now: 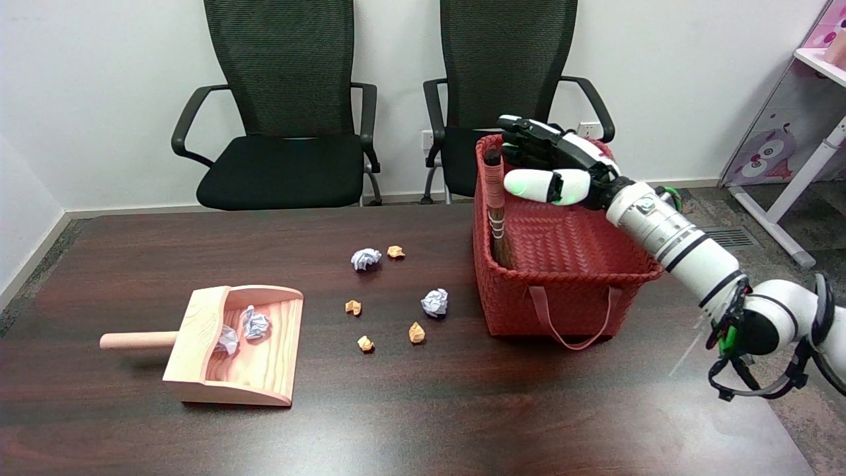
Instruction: Pick up the broom by its handle.
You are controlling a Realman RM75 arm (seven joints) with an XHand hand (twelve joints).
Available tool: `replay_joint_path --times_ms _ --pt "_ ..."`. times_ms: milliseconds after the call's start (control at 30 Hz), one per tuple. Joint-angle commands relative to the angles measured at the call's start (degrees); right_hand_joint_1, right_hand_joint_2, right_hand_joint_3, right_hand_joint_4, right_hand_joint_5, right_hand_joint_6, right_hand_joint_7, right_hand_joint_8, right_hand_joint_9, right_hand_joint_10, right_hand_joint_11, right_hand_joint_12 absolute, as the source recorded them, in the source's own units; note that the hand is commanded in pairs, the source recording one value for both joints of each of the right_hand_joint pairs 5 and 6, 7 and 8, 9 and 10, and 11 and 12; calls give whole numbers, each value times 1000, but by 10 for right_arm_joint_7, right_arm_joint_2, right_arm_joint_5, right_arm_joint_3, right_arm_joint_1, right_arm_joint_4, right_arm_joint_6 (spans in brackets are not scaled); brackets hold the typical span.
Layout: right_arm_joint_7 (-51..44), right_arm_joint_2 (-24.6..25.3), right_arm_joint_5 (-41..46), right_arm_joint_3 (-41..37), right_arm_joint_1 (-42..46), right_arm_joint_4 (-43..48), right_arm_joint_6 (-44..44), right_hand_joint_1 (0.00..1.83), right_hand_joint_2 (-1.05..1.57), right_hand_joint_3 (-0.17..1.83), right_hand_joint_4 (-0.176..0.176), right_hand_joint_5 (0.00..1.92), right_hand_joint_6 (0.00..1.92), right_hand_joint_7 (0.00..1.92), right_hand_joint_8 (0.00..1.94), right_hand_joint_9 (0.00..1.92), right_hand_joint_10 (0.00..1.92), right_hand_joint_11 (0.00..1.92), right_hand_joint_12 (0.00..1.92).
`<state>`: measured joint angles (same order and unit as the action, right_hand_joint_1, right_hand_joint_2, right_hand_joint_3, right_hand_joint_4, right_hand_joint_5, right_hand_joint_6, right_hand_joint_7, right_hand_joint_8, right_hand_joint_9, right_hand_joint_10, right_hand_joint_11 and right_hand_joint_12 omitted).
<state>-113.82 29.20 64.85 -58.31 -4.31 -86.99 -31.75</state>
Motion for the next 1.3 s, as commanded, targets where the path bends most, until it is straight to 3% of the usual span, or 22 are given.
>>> replay_joint_path --times_ms 33,367,833,1300 --pt "-53 21 3 106 -110 31 10 850 128 743 -176 195 195 195 195 275 275 256 256" --pt "-53 82 -23 114 -119 82 -24 855 40 780 -173 213 213 213 213 312 312 333 333" --pt "-53 94 -35 135 -141 93 -18 874 30 736 -168 233 233 233 233 335 335 411 411" --pt "-51 115 -32 153 -162 111 -17 865 54 707 -176 339 339 339 339 637 637 773 773"
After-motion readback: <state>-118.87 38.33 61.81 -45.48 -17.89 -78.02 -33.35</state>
